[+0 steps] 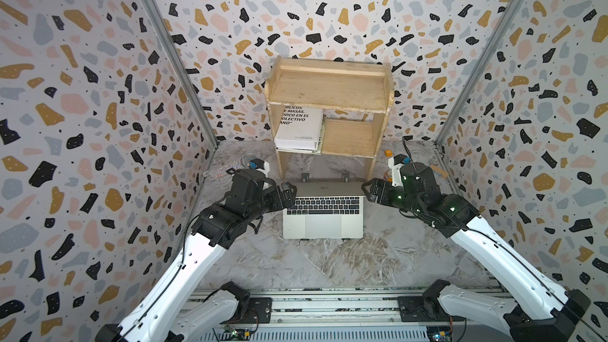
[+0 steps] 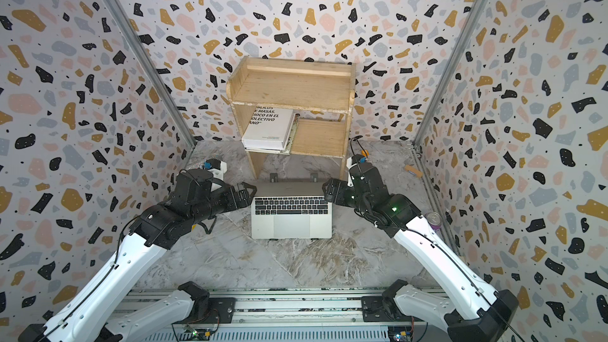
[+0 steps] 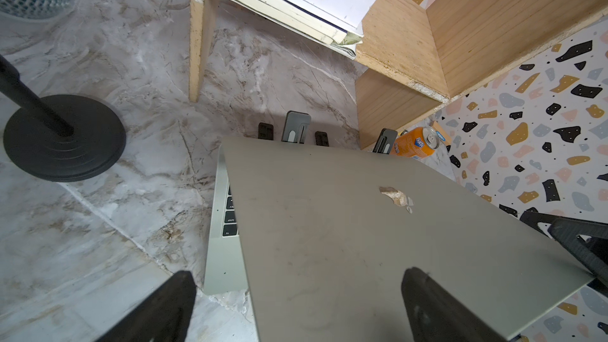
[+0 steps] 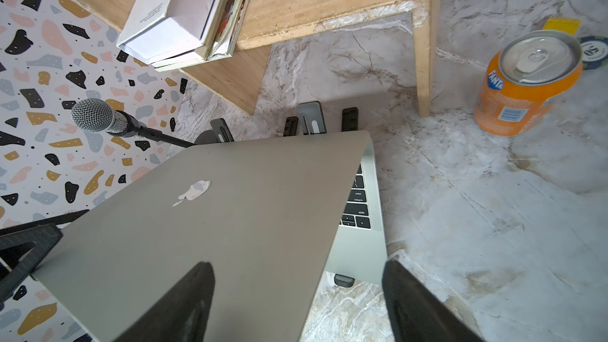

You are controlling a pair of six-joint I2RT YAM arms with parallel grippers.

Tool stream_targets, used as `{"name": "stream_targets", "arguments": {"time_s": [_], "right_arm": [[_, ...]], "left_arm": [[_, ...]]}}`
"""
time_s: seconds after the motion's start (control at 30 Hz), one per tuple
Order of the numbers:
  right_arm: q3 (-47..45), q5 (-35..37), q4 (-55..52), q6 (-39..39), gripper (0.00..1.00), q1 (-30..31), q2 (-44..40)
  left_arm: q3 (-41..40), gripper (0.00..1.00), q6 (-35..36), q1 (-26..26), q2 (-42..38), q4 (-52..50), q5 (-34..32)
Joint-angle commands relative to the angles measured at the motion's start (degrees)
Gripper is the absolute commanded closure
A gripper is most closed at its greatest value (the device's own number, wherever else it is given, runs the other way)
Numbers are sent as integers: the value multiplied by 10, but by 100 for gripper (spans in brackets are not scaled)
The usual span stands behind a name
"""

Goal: Close the laptop lid and set it aside
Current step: Close the lid of the laptop.

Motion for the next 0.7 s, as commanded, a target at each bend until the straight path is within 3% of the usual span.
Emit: {"name": "stream_targets", "arguments": {"time_s": [0.0,0.67], "right_arm": [[-8,6,-14,4,15,5,-14],[-39,17,-13,10,15,34,-30]], "left_arm": [[-16,1,2,-4,-10,-23,-4],[-49,1,-12,-7,-50,-31,-7]]}}
